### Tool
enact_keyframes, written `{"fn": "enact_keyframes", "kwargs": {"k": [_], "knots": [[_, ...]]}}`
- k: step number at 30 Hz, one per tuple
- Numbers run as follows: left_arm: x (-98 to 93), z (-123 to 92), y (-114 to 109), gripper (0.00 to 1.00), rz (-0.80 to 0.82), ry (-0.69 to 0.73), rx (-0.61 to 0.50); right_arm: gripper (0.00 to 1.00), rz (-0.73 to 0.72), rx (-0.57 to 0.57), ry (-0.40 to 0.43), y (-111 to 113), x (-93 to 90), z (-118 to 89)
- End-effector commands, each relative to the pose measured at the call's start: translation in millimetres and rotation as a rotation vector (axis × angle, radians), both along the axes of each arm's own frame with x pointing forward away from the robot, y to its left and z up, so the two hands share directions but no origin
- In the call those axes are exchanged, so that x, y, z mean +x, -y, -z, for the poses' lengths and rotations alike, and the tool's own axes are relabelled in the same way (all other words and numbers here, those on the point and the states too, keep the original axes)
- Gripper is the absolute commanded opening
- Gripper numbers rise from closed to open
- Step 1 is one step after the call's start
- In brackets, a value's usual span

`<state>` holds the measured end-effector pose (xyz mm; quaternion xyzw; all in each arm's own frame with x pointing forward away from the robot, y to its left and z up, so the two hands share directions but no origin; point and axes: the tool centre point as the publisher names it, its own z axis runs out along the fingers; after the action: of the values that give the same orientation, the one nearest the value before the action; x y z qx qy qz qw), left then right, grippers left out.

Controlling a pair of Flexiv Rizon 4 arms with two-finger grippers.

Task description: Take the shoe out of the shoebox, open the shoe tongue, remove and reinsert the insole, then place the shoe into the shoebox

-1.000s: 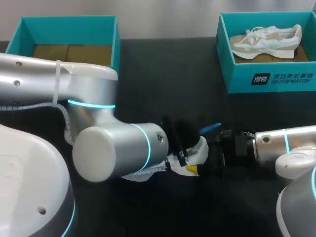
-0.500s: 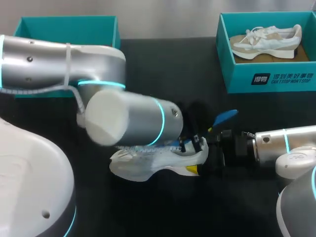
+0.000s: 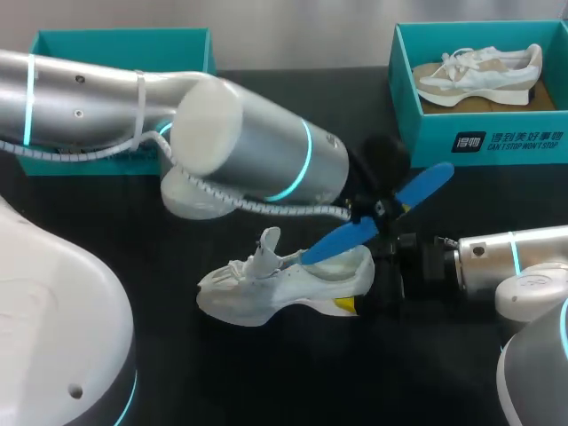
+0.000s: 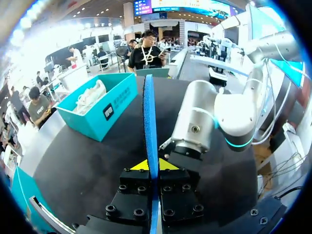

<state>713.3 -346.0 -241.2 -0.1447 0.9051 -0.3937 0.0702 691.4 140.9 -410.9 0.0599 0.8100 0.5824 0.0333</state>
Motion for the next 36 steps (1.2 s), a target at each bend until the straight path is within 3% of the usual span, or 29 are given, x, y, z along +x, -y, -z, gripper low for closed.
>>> {"fn": "enact_keyframes", "kwargs": {"k": [1, 14, 26, 36], "knots": [[5.9, -11, 5, 0.00, 0.128, -0.120, -0.070, 0.00, 0.001, -0.004, -0.001, 0, -1.3, -1], [-8.1, -78, 26, 0.00, 0.261, -0.171, -0.245, 0.00, 0.001, -0.004, -0.001, 0, -1.3, -1], [-4.2, -161, 4, 0.00, 0.451, -0.111, -0.391, 0.00, 0.001, -0.004, -0.001, 0, -1.3, -1], [-4.2, -161, 4, 0.00, 0.451, -0.111, -0.391, 0.00, 0.001, -0.004, -0.001, 0, -1.3, -1]]}}
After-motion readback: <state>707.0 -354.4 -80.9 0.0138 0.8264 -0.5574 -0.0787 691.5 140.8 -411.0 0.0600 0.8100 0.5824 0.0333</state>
